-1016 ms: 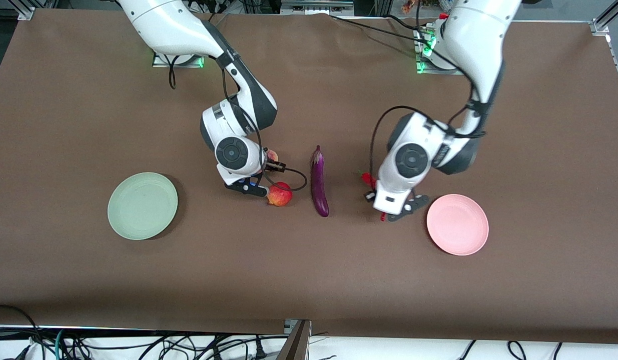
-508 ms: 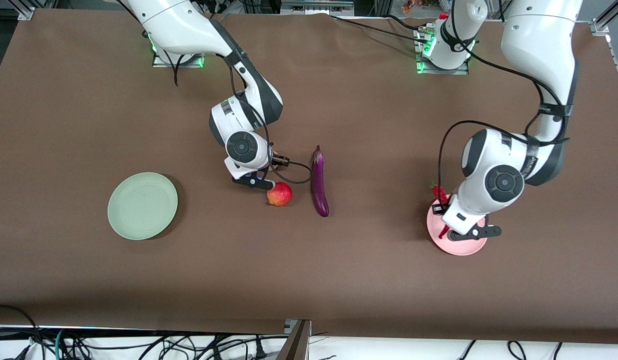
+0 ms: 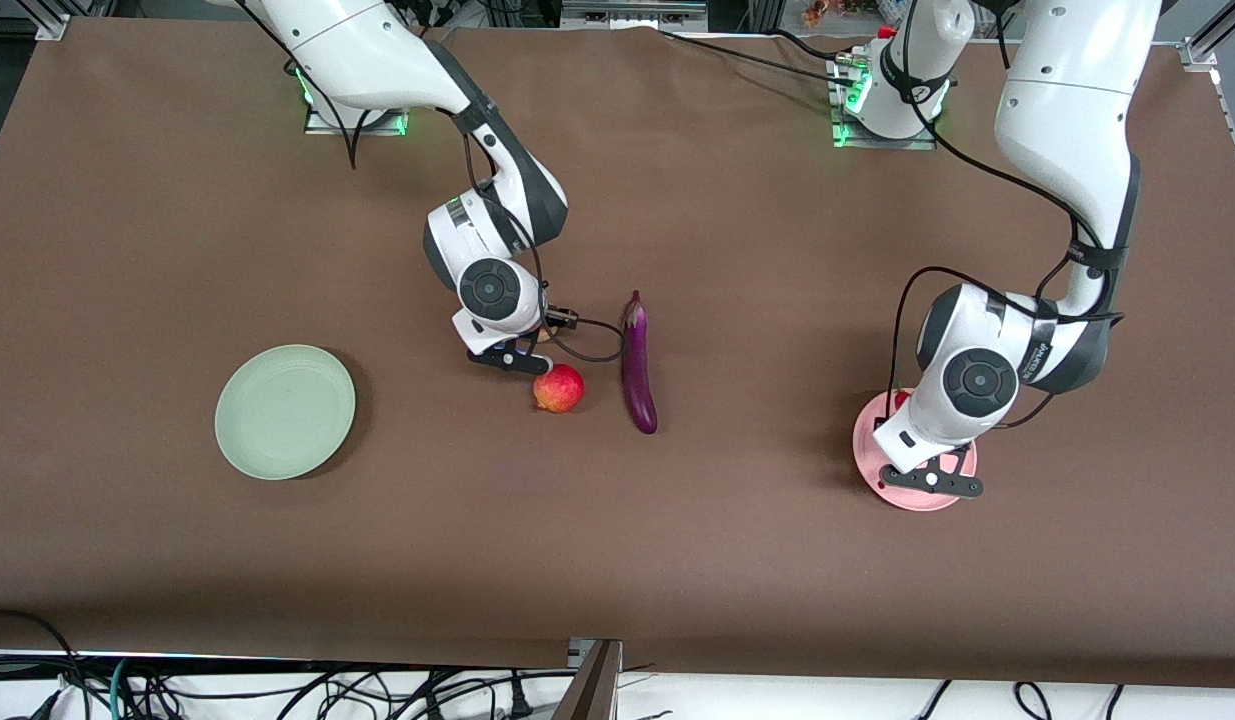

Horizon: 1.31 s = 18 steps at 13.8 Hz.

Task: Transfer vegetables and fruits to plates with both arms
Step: 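Carry the peach to the green plate while the left gripper carries the chili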

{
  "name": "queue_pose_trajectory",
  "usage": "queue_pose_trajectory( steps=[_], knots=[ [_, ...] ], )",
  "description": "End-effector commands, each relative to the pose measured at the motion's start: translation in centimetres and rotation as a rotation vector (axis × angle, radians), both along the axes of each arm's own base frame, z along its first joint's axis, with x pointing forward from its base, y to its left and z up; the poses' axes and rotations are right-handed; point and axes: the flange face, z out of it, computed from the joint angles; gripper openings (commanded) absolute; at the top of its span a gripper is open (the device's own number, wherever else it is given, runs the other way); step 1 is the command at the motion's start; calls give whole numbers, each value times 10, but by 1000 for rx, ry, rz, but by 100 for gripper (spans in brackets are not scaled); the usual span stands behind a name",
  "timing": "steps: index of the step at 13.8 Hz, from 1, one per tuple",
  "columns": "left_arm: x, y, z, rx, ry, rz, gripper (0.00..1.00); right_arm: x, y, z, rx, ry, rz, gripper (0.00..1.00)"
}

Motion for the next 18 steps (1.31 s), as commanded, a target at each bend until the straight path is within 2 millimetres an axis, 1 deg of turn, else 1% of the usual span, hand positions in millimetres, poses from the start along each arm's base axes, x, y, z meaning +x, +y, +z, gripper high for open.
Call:
queue_pose_trajectory(
  steps=[1,2,3,4,5,6,7,8,10,11,12,13,14,15,16,18],
  knots=[
    [3,26,-8,-11,15,-75,8,-3,-1,-1,-5,-13,11,32],
    [3,26,-9,-15,4,-78,9,-2,-1,2,-5,-15,10,25],
    [3,25,-10,-15,6,-79,10,2,-3,11,-2,-20,8,24],
    [3,25,-10,-15,7,-81,11,9,-11,30,2,-18,23,24],
    [3,25,-9,-15,4,-79,13,19,-33,47,-11,-1,45,23],
    [3,24,-9,-15,4,-81,32,29,-58,63,-23,24,78,23],
    [3,24,-9,-16,4,-80,68,40,-89,68,-37,49,108,23],
    [4,24,-8,-16,3,-80,79,57,-128,70,-47,55,128,24],
    [5,23,-4,-22,-5,-74,96,85,-197,75,-51,29,162,24],
    [6,16,2,-26,-16,-70,100,99,-233,75,-49,16,185,23],
    [5,4,10,-45,-20,-66,100,110,-273,72,-41,4,211,23],
    [5,-7,25,-66,-30,-65,100,118,-308,71,-22,-7,230,23],
    [3,-19,37,-92,-25,-62,100,122,-338,70,-14,-12,222,24],
    [-2,-36,48,-149,-5,-38,100,123,-357,64,-11,-11,213,23],
    [-8,-53,57,-226,18,22,100,125,-370,60,-11,-15,212,24],
    [-20,-99,62,-356,59,121,100,127,-387,44,-18,-19,202,24]
  ],
)
